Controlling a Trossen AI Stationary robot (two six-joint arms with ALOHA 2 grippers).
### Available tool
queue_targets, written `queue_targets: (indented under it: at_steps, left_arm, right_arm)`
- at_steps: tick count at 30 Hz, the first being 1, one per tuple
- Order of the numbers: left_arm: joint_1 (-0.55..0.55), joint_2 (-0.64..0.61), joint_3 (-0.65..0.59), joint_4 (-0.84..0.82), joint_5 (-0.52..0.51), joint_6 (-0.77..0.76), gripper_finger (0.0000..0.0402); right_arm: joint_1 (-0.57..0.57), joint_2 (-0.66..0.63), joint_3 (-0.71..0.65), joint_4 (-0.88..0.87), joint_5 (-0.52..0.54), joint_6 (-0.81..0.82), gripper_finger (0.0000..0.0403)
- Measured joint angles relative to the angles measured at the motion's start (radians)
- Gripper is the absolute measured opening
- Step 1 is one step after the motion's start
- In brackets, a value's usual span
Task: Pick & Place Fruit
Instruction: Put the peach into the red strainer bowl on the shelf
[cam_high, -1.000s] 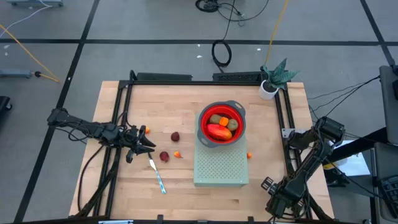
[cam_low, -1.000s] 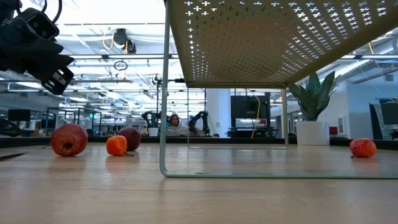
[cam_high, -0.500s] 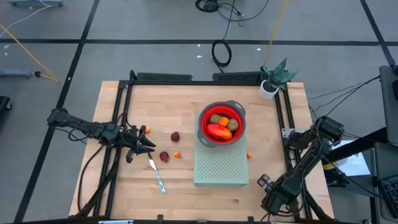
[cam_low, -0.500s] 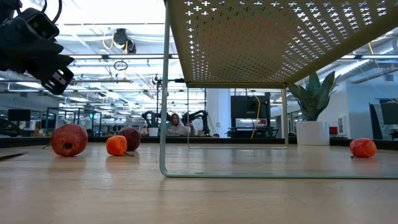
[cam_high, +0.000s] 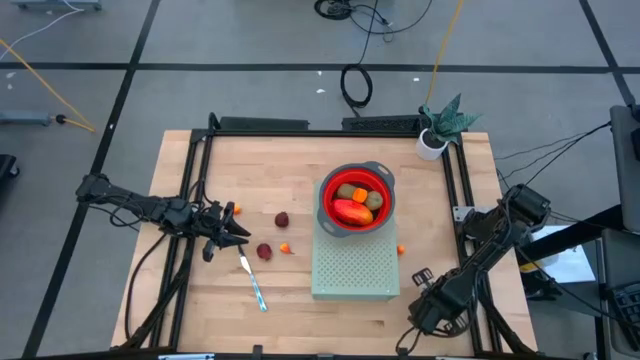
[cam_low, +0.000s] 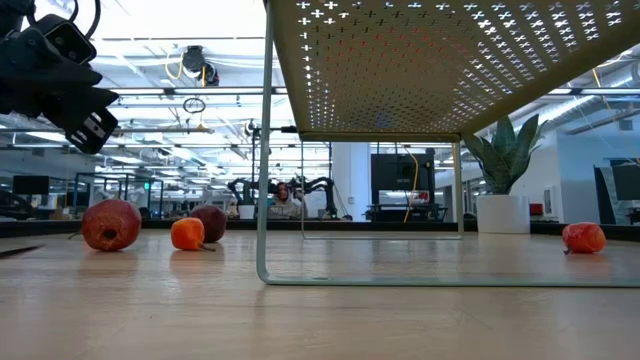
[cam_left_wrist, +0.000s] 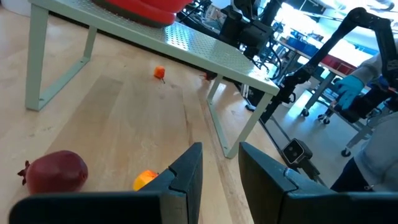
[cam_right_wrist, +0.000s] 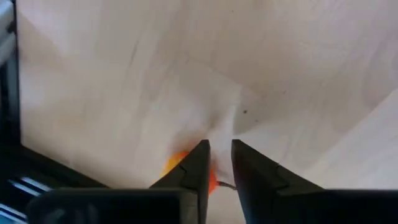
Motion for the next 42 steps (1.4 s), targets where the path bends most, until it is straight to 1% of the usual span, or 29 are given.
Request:
queue_targets:
  at_steps: [4,10,12,14,17,21,24,28,30,33,37,42]
  left_arm:
    - [0.000,0.000,0.000,0.000,0.000,0.011,0.0102]
    - [0.001,0.000,0.000,0.000,-0.005,0.034,0.0102]
    - [0.001,0.000,0.000,0.000,-0.005,0.033,0.0102]
    - [0.001,0.000,0.000,0.000,-0.005,0.033,0.0102]
    - [0.001,0.000,0.000,0.000,-0.005,0.032,0.0102]
    - [0.001,0.000,0.000,0.000,-0.005,0.030,0.0102]
    - [0.000,0.000,0.000,0.000,-0.005,0.030,0.0102]
    - [0.000,0.000,0.000,0.000,-0.006,0.031,0.0102]
    - [0.000,0.000,0.000,0.000,-0.006,0.031,0.0102]
    - [0.000,0.000,0.000,0.000,-0.006,0.042,0.0102]
    - [0.000,0.000,0.000,0.000,-0.006,0.068,0.0102]
    - [0.000,0.000,0.000,-0.001,0.003,0.059,0.0102]
  right_arm:
    - [0.002,0.000,0.000,0.004,-0.016,0.052,0.0099]
    - [0.000,0.000,0.000,0.000,0.019,0.048,0.0162]
    - [0.000,0.000,0.000,0.002,0.041,0.036,0.0177]
    - [-0.005,0.000,0.000,-0.001,0.039,0.012,0.0185]
    - [-0.018,0.000,0.000,-0.001,0.038,0.012,0.0188]
    - [-0.044,0.000,0.000,-0.013,0.031,0.081,0.0178]
    - [-0.072,0.000,0.001,-0.020,-0.028,0.131,0.0169]
    - [-0.114,0.000,0.001,-0.034,-0.141,0.192,0.0162]
    - [-0.129,0.000,0.001,-0.036,-0.177,0.228,0.0161]
    - [-0.145,0.000,0.001,-0.036,-0.196,0.276,0.0160]
    - [-0.168,0.000,0.001,-0.034,-0.197,0.314,0.0160]
    - [-0.209,-0.004,0.001,-0.036,-0.200,0.351,0.0160]
